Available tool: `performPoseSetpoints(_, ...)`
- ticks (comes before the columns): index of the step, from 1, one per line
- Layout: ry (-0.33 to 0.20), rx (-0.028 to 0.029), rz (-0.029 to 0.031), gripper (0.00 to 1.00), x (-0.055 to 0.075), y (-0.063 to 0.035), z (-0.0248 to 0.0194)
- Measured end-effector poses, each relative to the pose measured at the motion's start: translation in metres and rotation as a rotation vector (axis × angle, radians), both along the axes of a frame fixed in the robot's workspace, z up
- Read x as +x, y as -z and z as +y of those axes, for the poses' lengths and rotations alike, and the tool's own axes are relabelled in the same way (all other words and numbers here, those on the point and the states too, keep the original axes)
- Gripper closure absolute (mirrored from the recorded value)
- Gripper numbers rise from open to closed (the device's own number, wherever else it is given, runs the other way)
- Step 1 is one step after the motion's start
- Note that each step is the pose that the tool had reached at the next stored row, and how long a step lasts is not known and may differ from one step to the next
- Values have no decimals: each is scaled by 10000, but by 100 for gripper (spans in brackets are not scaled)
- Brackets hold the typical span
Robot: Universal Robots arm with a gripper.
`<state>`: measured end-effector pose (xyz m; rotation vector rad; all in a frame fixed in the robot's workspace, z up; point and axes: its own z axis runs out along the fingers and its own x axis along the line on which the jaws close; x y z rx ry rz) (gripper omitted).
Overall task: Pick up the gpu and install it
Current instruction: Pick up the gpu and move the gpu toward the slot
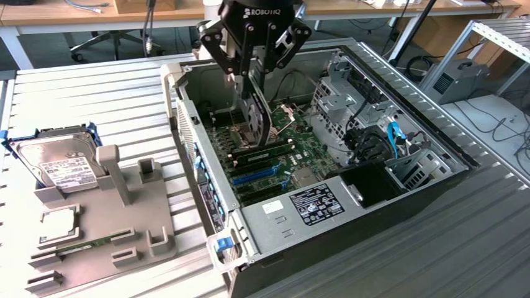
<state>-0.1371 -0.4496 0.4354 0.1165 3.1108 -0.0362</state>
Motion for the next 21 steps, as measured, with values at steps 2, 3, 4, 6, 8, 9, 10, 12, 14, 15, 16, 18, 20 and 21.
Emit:
performPoseSetpoints(2, 0, -1, -1, 74, 33, 0, 0)
performPoseSetpoints(3, -1, -1, -1, 74, 44, 0, 0)
performPoseSetpoints(4, -1, -1, -1, 74, 60, 0, 0)
performPoseSetpoints(6, 0, -1, -1, 74, 84, 0, 0)
performPoseSetpoints(8, 1, -1, -1, 74, 107, 0, 0)
performPoseSetpoints(9, 0, -1, -1, 74, 121, 1, 0)
performPoseSetpoints(10, 0, -1, -1, 74, 133, 1, 0)
performPoseSetpoints(12, 0, -1, 0, 74, 159, 1, 0)
performPoseSetpoints(14, 0, 0, -1, 74, 195, 1, 0)
performPoseSetpoints(15, 0, 0, -1, 74, 210, 1, 0)
performPoseSetpoints(16, 0, -1, -1, 74, 224, 1, 0)
performPoseSetpoints(18, 0, -1, -1, 74, 249, 1, 0)
performPoseSetpoints(20, 1, 0, -1, 74, 275, 1, 0)
performPoseSetpoints(21, 1, 0, -1, 74, 289, 1, 0)
